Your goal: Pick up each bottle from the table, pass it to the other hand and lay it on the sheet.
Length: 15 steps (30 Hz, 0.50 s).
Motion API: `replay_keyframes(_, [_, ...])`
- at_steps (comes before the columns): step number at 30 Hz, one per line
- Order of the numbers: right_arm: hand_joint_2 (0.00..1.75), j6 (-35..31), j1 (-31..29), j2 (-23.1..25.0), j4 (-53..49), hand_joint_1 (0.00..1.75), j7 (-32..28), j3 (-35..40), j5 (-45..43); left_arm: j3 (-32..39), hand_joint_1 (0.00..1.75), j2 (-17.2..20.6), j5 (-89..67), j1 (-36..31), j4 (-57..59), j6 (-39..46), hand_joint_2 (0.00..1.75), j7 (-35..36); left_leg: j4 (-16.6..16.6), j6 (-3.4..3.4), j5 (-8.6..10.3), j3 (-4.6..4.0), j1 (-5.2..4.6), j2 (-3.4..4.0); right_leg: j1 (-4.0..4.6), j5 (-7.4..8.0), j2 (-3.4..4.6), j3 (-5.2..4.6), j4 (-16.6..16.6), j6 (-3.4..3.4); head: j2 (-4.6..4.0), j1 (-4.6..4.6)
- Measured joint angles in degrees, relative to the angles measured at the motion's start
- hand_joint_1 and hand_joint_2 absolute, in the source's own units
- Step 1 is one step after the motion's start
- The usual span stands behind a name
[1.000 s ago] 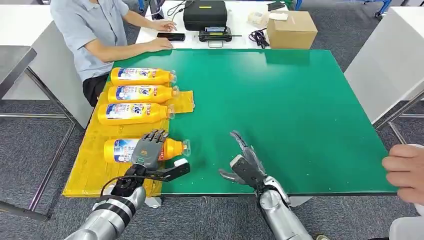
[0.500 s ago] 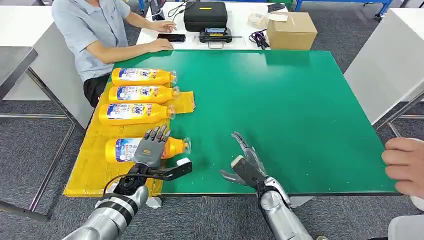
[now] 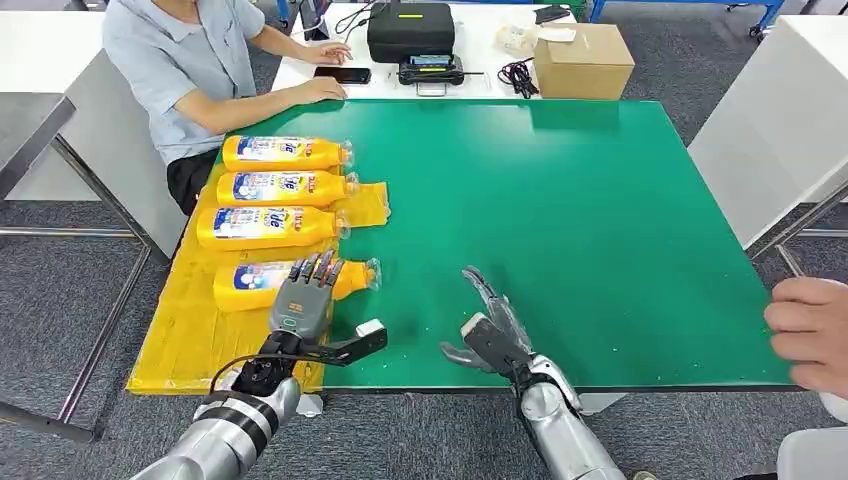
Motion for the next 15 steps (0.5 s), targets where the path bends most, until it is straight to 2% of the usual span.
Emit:
replay_keyframes(11, [1.75,0.0,0.0,0.0,0.2,0.00,0.0,-0.1,0.0,-0.2,0.00,-0.1,-0.1,0.0,0.1,-0.2,1.75,-0.1,0.0,0.00,0.00,0.01,0.00,0.00,0.00,0.00,0.00,0.01,0.0,0.00,0.00,0.00])
replay_keyframes(15, [1.75,-0.5,0.4,0.0,0.2,0.00,-0.1,-0.3,0.2,-0.9,0.00,-0.3,-0.7,1.0,-0.3,3.7,1.75,-1.5,0.0,0.00,0.00,0.00,0.00,-0.01,0.00,0.00,0.00,-0.01,0.0,0.00,0.00,0.00])
